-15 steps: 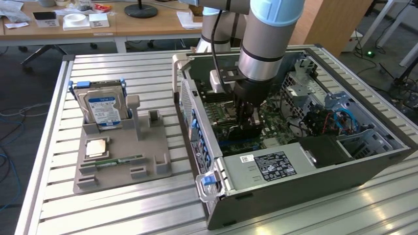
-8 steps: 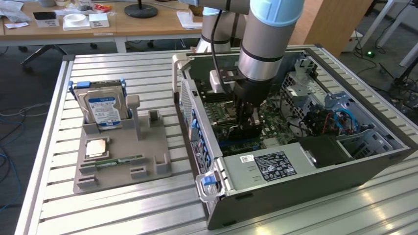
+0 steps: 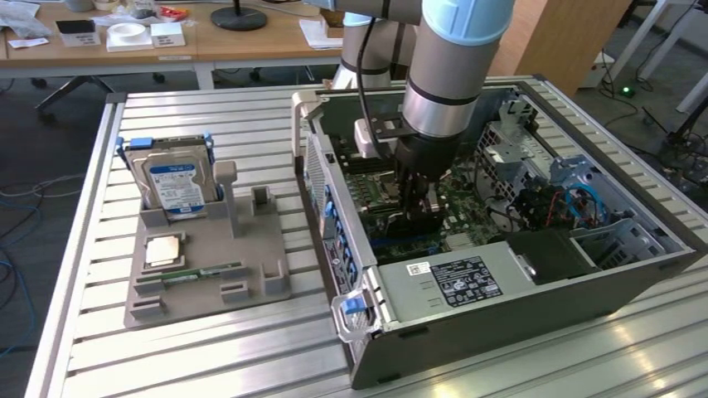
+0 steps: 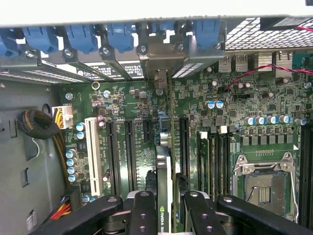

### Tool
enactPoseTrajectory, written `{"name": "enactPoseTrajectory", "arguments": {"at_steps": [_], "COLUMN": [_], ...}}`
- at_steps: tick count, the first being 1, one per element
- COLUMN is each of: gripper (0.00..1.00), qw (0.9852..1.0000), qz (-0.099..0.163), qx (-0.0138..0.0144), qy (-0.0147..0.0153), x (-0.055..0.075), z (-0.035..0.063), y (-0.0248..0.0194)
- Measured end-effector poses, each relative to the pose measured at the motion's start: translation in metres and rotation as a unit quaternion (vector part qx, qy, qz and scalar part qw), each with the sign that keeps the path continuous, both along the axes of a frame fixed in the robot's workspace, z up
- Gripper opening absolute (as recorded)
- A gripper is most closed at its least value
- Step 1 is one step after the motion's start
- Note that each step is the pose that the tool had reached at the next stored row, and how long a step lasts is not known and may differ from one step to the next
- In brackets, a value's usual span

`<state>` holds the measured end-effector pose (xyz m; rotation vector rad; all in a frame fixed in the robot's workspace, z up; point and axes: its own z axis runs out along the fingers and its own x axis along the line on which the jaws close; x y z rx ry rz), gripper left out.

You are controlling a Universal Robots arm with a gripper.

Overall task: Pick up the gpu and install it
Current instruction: 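Insert the gpu into the slot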

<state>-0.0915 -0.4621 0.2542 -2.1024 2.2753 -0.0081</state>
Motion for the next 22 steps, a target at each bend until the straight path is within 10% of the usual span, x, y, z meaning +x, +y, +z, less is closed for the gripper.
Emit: {"name": "enactPoseTrajectory", "arguments": {"at_steps": [22], "gripper": [0.27], "qw": [1.0], "qz": [0.0], "qx": [0.0001], "qy": [0.0], "x": [0.0], "z": [-0.001], "y": [0.0]}}
